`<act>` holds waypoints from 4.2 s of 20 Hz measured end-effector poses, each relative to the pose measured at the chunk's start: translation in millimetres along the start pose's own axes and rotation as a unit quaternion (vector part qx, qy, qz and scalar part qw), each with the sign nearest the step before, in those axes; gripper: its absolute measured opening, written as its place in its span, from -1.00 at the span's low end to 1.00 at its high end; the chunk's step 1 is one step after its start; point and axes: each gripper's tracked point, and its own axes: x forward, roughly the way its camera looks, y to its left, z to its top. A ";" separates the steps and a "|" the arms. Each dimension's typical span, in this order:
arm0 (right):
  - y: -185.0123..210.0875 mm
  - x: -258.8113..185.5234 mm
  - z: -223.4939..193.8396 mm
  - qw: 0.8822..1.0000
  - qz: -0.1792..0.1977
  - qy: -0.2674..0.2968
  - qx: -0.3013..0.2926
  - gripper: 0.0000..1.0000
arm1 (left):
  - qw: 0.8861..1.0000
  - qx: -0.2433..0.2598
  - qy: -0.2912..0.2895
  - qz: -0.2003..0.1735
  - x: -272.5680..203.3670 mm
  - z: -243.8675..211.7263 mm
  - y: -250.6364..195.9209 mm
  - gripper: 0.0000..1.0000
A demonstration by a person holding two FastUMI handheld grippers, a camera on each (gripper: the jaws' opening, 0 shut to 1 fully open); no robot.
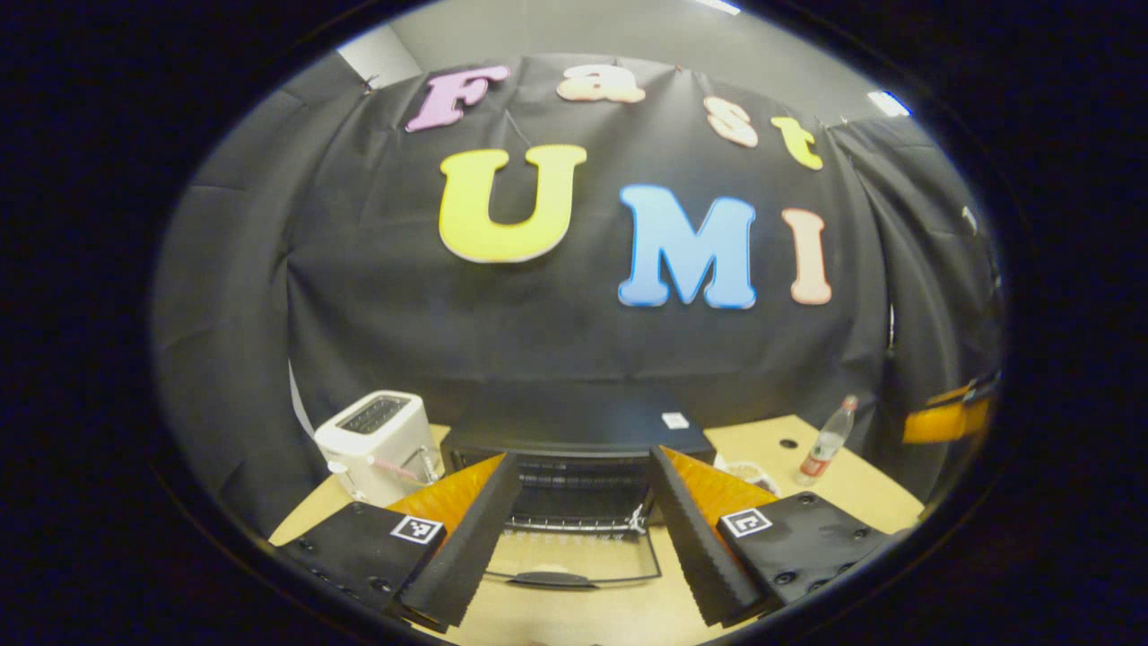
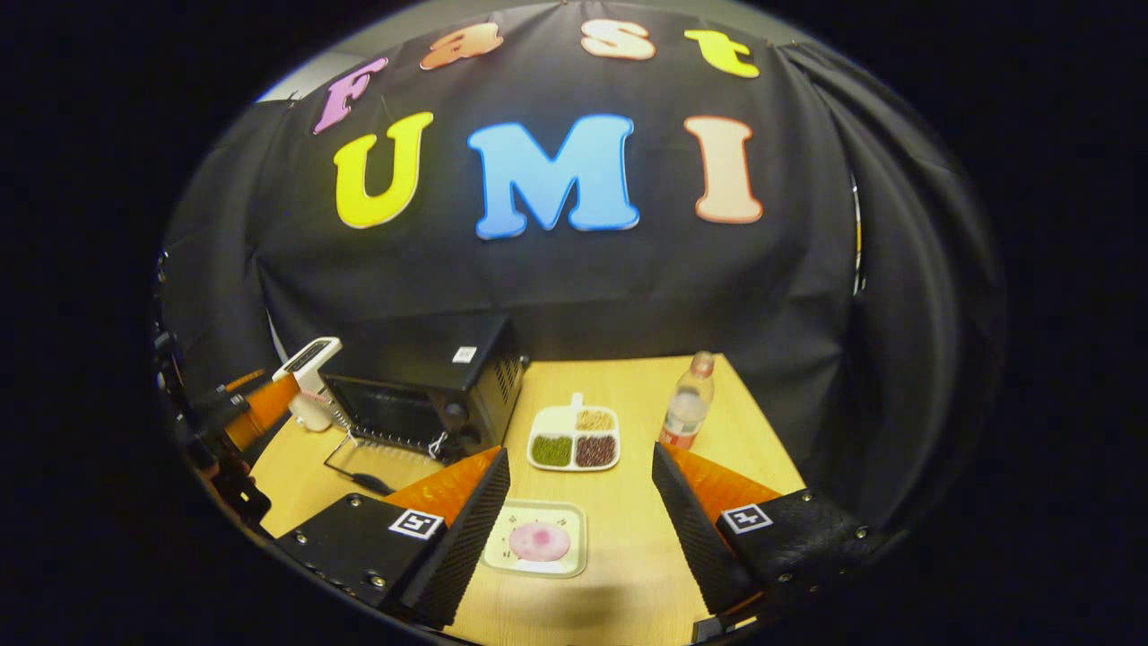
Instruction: Open the electric oven with the left hand, put the food in, and close the electric oven.
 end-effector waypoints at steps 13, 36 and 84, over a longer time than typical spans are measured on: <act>-30.2 107.2 -148.4 0.945 0.006 0.321 0.063 0.95 | 0.997 -0.020 -0.062 0.034 -77.4 63.5 17.6 0.88; -12.4 146.8 -200.6 0.918 0.043 0.388 0.063 -0.94 | 0.998 -0.033 -0.030 0.051 -85.1 40.6 38.8 0.83; 300.2 225.3 -48.6 0.738 -0.013 0.125 0.663 -0.99 | 0.991 -0.012 -0.021 0.133 -146.0 23.8 183.6 1.00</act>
